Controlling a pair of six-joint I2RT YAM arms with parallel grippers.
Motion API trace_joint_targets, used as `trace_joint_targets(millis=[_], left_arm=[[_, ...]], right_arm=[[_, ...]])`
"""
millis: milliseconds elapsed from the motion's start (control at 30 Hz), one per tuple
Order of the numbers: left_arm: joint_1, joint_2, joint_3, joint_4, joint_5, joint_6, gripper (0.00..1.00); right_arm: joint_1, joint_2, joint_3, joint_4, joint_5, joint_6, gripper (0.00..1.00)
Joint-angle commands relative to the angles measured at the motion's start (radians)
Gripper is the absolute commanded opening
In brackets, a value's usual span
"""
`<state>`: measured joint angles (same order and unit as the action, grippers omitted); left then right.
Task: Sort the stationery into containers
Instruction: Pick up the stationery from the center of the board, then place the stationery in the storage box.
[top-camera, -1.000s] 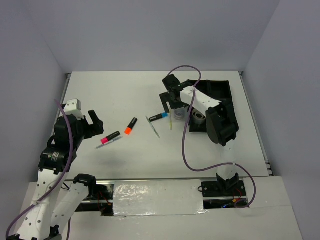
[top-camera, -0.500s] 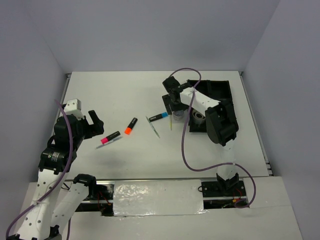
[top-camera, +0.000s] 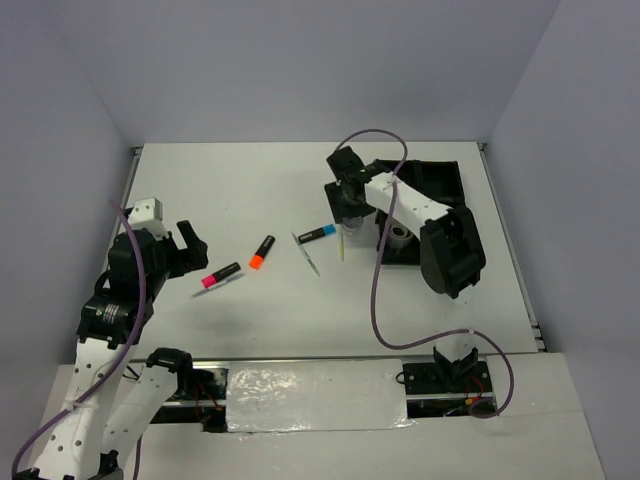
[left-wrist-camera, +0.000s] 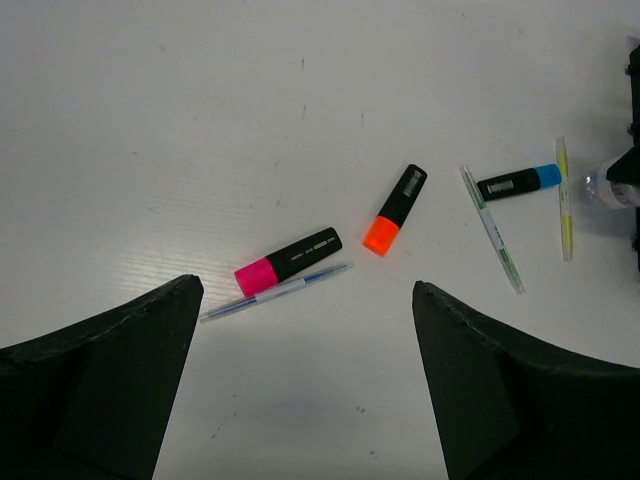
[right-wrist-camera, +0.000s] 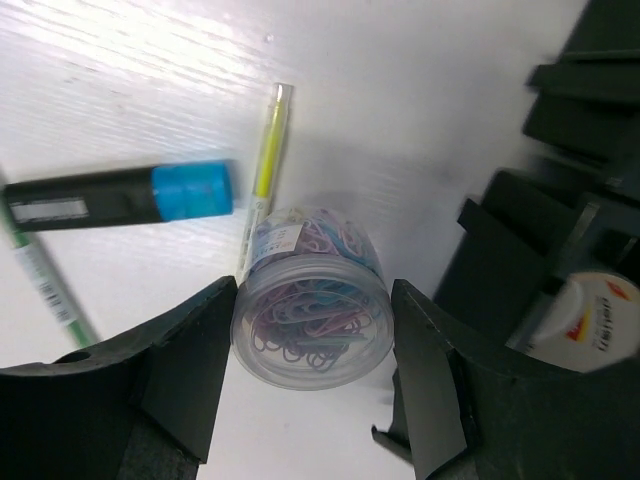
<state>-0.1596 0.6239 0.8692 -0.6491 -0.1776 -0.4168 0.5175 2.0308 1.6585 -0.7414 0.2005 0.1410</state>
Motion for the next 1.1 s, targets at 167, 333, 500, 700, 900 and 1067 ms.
trace_joint_targets(millis=[167, 333, 500, 700, 900, 1067], left_arm=[[-0.006, -0.021, 0.007, 0.051, 0.007, 0.023, 0.99], [-0.008, -0.026, 0.005, 0.054, 0.009, 0.024, 0.99], [-0.009, -0.018, 0.005, 0.055, 0.015, 0.026, 0.99], [-0.012, -0.009, 0.005, 0.054, 0.017, 0.026, 0.99], [-0.014, 0.000, 0.005, 0.054, 0.015, 0.026, 0.99], [-0.014, 0.007, 0.005, 0.052, 0.012, 0.024, 0.99]], right_arm=[[-0.129, -0.133, 0.229, -0.061, 0.028, 0.015, 0.28], [-0.261, 0.037, 0.470, -0.170, 0.056, 0.035, 0.29], [-0.344, 0.126, 0.581, -0.200, 0.031, 0.042, 0.32], [-0.379, 0.200, 0.618, -0.173, -0.022, 0.020, 0.34], [-0.389, 0.253, 0.642, -0.156, -0.061, 0.022, 0.38], [-0.387, 0.282, 0.647, -0.151, -0.062, 0.020, 0.66]])
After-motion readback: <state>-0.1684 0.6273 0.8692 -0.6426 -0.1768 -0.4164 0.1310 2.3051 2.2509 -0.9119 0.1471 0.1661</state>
